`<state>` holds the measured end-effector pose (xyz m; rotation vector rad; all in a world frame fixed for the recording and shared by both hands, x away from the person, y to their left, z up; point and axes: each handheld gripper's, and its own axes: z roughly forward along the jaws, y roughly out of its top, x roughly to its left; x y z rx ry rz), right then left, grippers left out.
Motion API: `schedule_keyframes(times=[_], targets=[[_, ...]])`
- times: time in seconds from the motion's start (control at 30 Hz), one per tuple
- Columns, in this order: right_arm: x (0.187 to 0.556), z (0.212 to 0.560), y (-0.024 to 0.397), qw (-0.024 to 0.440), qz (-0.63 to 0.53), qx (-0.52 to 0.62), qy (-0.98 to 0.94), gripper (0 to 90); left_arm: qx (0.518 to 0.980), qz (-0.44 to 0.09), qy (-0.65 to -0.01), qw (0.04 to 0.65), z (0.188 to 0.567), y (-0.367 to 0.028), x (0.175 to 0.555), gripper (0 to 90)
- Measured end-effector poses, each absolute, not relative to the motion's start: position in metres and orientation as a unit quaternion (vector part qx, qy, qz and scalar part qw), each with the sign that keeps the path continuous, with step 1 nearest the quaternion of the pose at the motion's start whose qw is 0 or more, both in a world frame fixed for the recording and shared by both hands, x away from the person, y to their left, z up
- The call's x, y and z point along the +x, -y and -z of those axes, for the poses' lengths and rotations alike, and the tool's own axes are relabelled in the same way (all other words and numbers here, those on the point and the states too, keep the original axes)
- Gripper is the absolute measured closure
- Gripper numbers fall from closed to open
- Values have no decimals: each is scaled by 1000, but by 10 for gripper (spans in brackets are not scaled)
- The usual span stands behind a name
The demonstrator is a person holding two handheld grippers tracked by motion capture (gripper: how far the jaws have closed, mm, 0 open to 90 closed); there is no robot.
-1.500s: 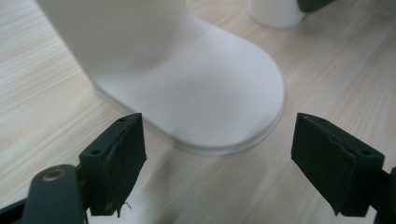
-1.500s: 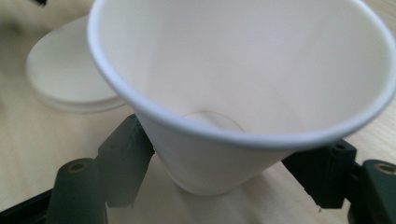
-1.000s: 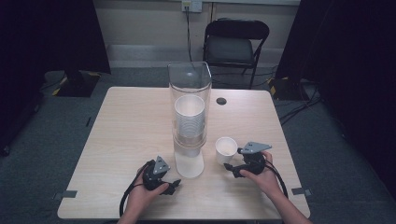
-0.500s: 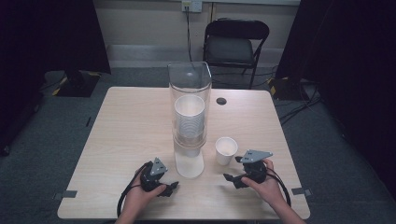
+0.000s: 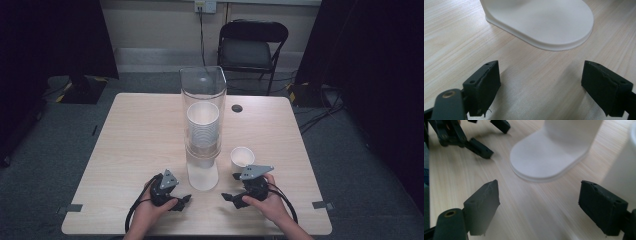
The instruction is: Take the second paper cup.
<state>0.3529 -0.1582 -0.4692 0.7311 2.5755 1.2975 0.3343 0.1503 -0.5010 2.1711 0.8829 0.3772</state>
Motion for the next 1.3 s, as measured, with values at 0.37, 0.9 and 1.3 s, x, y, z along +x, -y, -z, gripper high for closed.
schedule_keyframes(times=[0.37, 0.9, 1.3], targets=[[361, 458, 126, 92, -464, 239, -848, 183, 850, -147, -343, 373, 501, -151, 335, 147], [385, 440, 99, 127, -496, 249, -822, 183, 850, -147, -342, 373, 501, -151, 335, 146], [395, 419, 92, 147, -522, 243, -804, 221, 850, -147, -342, 373, 501, -151, 335, 146]])
